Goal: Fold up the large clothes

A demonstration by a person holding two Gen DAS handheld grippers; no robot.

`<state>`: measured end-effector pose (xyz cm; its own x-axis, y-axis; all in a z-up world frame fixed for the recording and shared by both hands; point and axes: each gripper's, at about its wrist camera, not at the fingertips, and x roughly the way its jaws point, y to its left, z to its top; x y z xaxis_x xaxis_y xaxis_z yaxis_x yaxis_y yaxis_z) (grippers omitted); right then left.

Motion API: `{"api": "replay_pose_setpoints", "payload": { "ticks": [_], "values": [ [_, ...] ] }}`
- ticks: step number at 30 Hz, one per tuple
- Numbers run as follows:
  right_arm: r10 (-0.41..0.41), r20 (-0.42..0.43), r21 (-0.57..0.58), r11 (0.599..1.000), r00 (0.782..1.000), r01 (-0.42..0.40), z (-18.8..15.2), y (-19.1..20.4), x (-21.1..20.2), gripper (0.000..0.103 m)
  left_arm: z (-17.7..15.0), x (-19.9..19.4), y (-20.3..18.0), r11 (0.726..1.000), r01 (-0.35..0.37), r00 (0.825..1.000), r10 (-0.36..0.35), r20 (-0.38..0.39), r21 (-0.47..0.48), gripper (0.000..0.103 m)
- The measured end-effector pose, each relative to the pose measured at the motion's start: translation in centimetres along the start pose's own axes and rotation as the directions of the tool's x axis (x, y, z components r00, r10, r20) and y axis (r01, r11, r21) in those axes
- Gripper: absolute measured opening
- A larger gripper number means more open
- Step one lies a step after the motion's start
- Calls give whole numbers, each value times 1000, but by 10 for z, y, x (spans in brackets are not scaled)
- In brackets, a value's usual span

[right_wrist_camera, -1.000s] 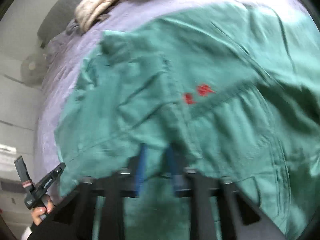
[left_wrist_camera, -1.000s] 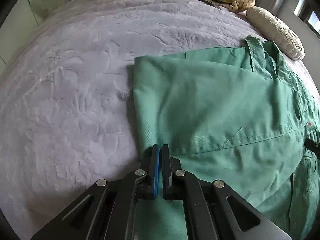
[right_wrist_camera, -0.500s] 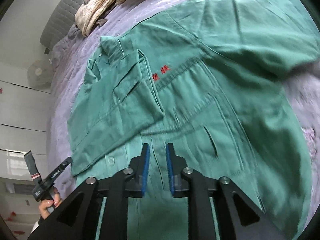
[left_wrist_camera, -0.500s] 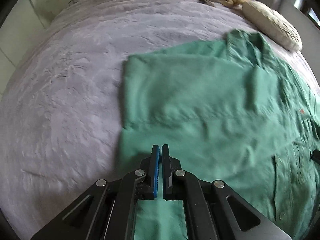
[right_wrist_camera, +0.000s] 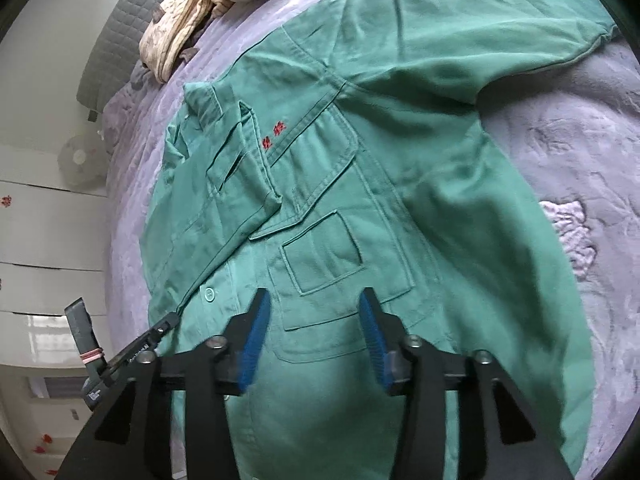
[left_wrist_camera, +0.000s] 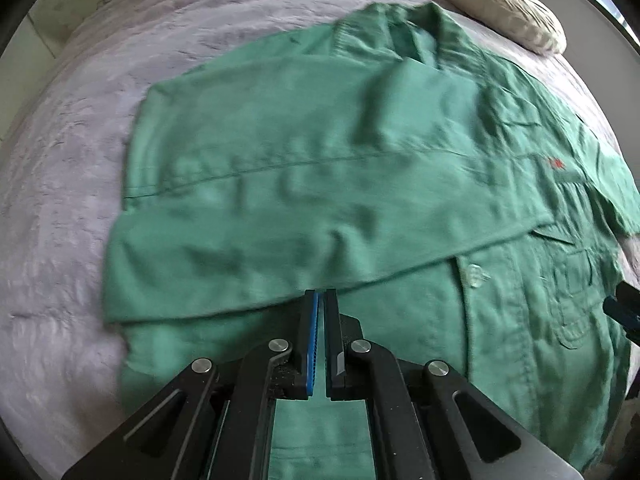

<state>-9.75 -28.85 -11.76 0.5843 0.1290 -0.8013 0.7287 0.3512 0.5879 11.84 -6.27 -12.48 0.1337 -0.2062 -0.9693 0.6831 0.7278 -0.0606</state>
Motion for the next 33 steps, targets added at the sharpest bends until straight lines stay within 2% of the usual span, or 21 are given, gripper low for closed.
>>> {"api": "replay_pose_setpoints", "payload": {
  "ticks": [2,3,4,5,7,15,17,18,21,26,27,28,33],
  "values": [
    [11,8,0,1000,1000,-11,1,-4,-5,58,-1,2,-13,1000,2,1000,-2,-12,11,6],
    [16,11,1,1000,1000,-17,1,-5,-7,60,-2,2,-18,1000,-2,1000,2,-16,13,19],
    [25,14,4,1000,1000,-25,2,-8,-10,64,-1,3,-22,1000,-4,1000,5,-17,14,79],
    [32,18,7,999,999,-32,2,-10,-12,66,-1,3,-27,1000,-23,1000,23,-18,7,100],
    [46,26,11,999,999,-46,4,-15,-18,70,-1,-1,-41,999,-44,999,43,14,23,102],
    [56,78,41,997,995,-60,17,-42,-43,72,15,1,-101,992,-89,996,87,38,83,102],
    [61,95,51,997,994,-66,22,-51,-50,80,22,5,-110,992,-89,996,87,27,93,102],
    [67,107,60,995,992,-74,25,-56,-55,83,28,10,-117,992,-82,997,81,16,97,102],
    [66,135,87,993,989,-78,34,-74,-69,83,27,17,-144,993,-40,999,43,-26,111,102],
    [63,226,135,986,972,-95,52,-111,-100,84,29,15,-178,989,-11,1000,13,-16,146,102],
    [59,243,143,985,968,-96,56,-118,-105,87,29,15,-184,988,-5,1000,7,-14,152,102],
    [55,256,150,984,965,-96,59,-124,-110,102,30,15,-192,987,-1,1000,2,-12,159,102],
    [47,309,202,973,950,-113,75,-158,-128,103,36,15,-225,984,22,1000,-22,-3,178,102]
  ]
}}
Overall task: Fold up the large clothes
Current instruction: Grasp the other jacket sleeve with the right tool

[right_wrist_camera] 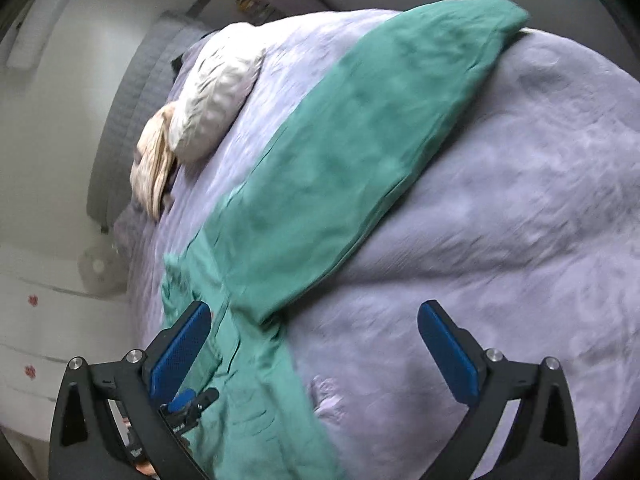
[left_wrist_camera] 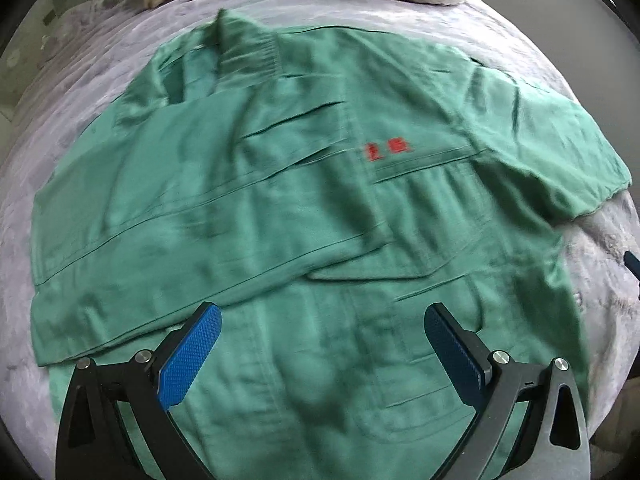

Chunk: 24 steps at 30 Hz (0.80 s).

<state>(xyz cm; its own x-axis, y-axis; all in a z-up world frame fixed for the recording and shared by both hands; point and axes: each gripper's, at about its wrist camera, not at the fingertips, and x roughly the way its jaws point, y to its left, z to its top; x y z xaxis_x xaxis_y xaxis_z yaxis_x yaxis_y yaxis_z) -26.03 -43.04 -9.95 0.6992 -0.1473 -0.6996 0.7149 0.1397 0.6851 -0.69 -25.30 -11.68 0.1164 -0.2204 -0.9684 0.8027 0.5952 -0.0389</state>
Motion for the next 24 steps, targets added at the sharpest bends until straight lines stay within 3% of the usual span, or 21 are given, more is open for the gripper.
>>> {"api": "replay_pose_setpoints", "payload": {
  "ticks": [6,12,18,24],
  "values": [
    [-16,48,53,998,999,14,32,-28,-6,103,13,4,-31,1000,21,1000,-21,2,8,102],
    [12,104,129,991,995,-25,65,-57,-7,103,17,3,-46,999,36,999,-36,8,1,102],
    [112,132,216,967,985,-138,101,-79,7,103,16,13,-69,999,45,999,-45,0,2,102],
    [185,203,282,929,961,-239,136,-88,19,103,13,13,-72,999,43,999,-43,6,-4,102]
  ]
}}
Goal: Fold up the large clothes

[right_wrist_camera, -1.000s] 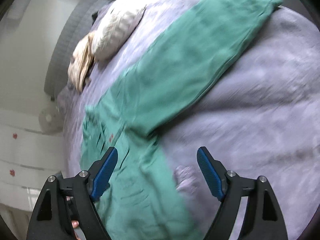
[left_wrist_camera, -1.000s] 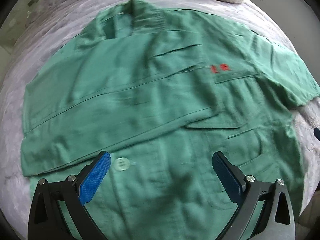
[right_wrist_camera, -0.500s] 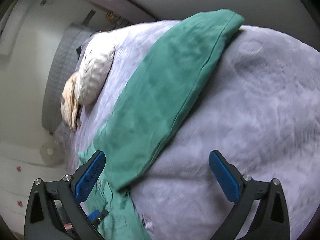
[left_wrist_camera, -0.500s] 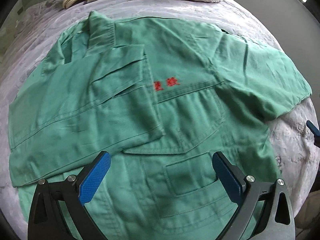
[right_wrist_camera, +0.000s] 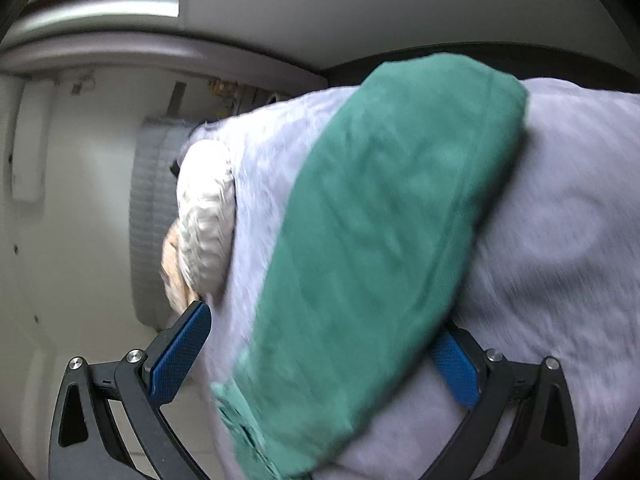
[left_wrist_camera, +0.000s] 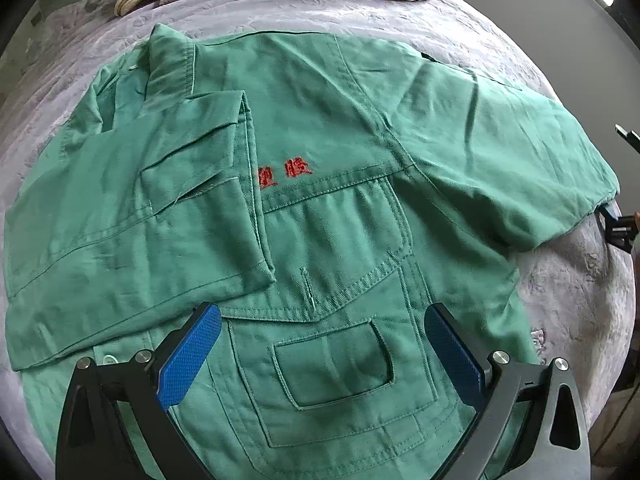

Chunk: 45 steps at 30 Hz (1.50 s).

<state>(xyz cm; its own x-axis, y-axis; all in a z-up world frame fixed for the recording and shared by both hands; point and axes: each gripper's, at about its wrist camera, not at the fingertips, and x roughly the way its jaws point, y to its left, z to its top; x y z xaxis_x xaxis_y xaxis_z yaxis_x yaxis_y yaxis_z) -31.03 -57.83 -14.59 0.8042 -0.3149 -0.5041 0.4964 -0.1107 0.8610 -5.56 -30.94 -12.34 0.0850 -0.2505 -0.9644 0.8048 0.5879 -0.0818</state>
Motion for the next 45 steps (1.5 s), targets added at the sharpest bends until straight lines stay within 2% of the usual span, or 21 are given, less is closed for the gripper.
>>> {"api": "replay_pose_setpoints", "payload": {
  "ticks": [3,5,7,9,11,13,16,22,25,28,31,34,35,38,41,43,45],
  "values": [
    [26,11,87,996,1000,-27,11,-4,4,102,1,-2,3,1000,-5,1000,5,14,0,102],
    [49,9,159,986,999,-50,15,-10,5,91,3,-2,2,1000,-8,1000,8,14,-4,102],
    [42,3,229,973,999,-41,18,-19,5,27,3,-1,6,1000,2,1000,-2,3,-8,102],
    [39,8,276,960,999,-40,21,-27,7,8,4,1,15,1000,-2,1000,2,-7,-5,102],
    [32,18,243,969,999,-35,20,-21,7,6,4,-2,19,1000,-10,1000,10,-5,-1,102],
    [26,16,167,986,1000,-28,19,-7,7,5,4,-5,24,999,-50,999,50,1,8,102],
    [57,-20,38,998,998,-56,14,27,10,5,4,0,31,998,-65,997,66,-28,23,101],
    [112,-132,-170,976,985,-134,-21,103,26,5,-6,-13,59,996,-84,996,84,-10,-1,101],
    [120,-210,-286,941,970,-178,-58,149,44,6,-8,-20,85,996,-84,996,84,-1,-19,101],
    [69,-288,-431,881,955,-194,-110,195,67,6,-11,-26,108,994,-97,995,97,4,-40,101],
    [-8,-358,-585,781,934,-217,-176,237,91,6,-20,-38,144,990,-114,993,116,23,-81,101],
    [-49,-404,-667,699,914,-258,-239,259,113,6,-29,-45,179,979,-140,989,147,33,-150,101],
    [-63,-420,-685,676,905,-271,-265,261,126,6,-34,-47,195,973,-147,987,156,34,-178,101],
    [-152,-468,-716,643,871,-273,-328,246,166,6,-50,-49,236,956,-187,980,197,22,-228,101],
    [-315,-478,-759,618,820,-206,-381,214,212,8,-64,-48,268,940,-223,973,232,5,-259,101],
    [-395,-461,-770,622,795,-138,-398,193,225,10,-72,-50,281,933,-226,972,236,1,-279,101],
    [-403,-475,-740,664,782,-108,-396,179,223,15,-76,-50,295,927,-222,973,232,0,-303,101]
  ]
}}
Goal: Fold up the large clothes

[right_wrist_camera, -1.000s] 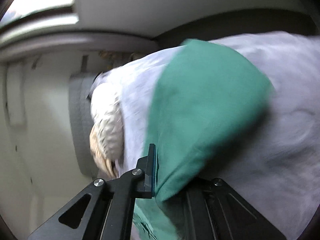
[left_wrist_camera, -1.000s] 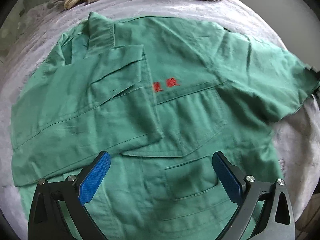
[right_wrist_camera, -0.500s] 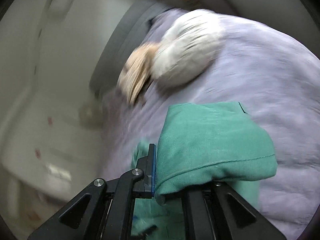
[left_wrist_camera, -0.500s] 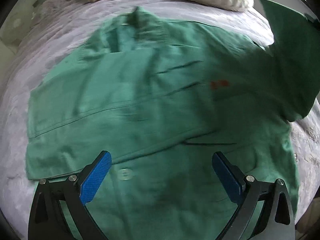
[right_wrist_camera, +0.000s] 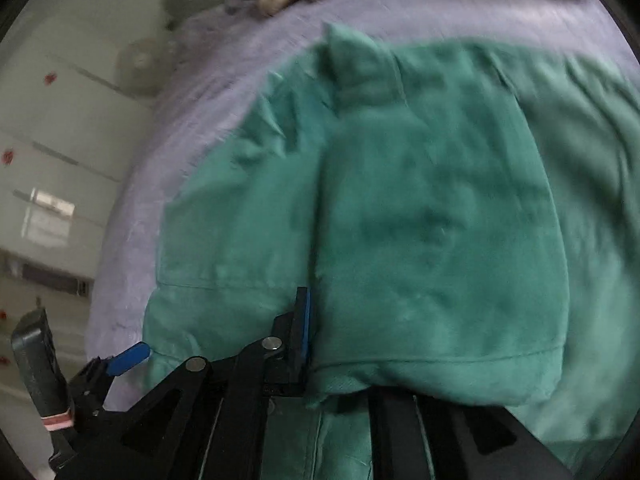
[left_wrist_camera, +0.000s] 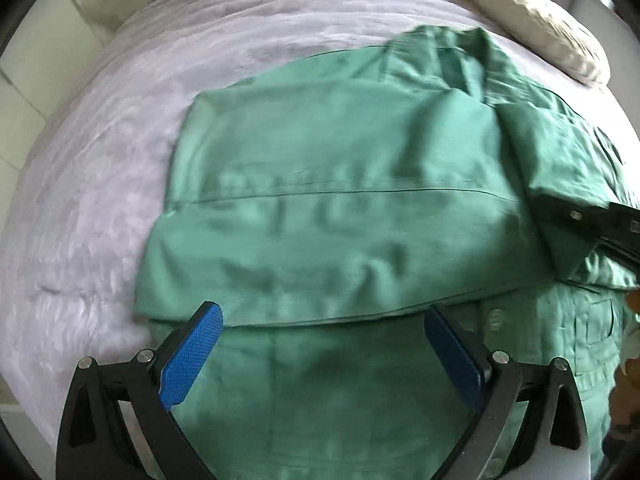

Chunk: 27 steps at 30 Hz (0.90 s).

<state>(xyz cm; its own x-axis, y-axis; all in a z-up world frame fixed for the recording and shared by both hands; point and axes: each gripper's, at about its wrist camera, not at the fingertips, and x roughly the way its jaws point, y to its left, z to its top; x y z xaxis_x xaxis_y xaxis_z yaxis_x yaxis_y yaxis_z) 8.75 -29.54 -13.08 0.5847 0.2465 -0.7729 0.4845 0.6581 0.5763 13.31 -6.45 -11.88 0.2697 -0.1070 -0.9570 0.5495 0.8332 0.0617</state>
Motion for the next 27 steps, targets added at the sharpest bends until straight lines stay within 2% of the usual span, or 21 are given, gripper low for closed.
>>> {"api": "replay_pose_setpoints", "payload": {
  "ticks": [2,3,4,8,9,10,12,14,15,17,19,20,22,24,27],
  "values": [
    [43,-5,58,997,999,-43,3,-11,-4,37,0,4,13,1000,8,1000,-8,-3,-24,101],
    [49,12,84,995,999,-50,1,-15,-12,57,0,5,19,999,13,1000,-13,-2,-34,101],
    [46,39,106,993,998,-50,-2,-20,-22,64,-1,6,23,999,16,1000,-16,0,-40,101],
    [-6,151,251,967,989,-33,1,-41,-45,63,-6,7,30,998,23,1000,-22,10,-62,101],
    [-12,168,279,960,986,-36,4,-45,-47,41,-7,7,36,997,25,1000,-24,14,-69,101],
    [-25,168,282,959,985,-23,10,-43,-45,9,-11,1,36,997,24,1000,-23,19,-76,101],
    [-30,172,203,979,985,-6,18,-22,-43,9,-13,-2,49,995,19,999,-15,39,-96,101],
    [-57,169,16,998,984,55,19,24,-35,9,-16,-5,60,993,10,999,-4,53,-121,101],
    [-69,160,-72,994,985,82,16,47,-28,9,-17,-5,65,991,4,998,4,55,-136,101],
    [-107,108,-243,961,988,130,7,90,-1,11,-20,-5,79,985,-13,999,22,48,-172,101],
    [-159,47,-328,930,986,165,-7,111,25,25,-28,-11,87,980,-23,999,31,37,-198,101],
    [-189,16,-361,915,982,182,-14,118,38,32,-28,-9,93,977,-28,999,35,31,-212,101],
    [-176,-51,-382,913,983,144,-25,125,54,55,-31,-11,98,975,-24,999,31,29,-223,101],
    [-130,-73,-368,925,989,94,-36,123,46,59,-28,-13,97,977,-1,999,10,40,-215,101],
    [-106,-68,-291,953,992,82,-45,97,18,60,-19,-13,83,982,68,997,-59,54,-179,101]
  ]
}}
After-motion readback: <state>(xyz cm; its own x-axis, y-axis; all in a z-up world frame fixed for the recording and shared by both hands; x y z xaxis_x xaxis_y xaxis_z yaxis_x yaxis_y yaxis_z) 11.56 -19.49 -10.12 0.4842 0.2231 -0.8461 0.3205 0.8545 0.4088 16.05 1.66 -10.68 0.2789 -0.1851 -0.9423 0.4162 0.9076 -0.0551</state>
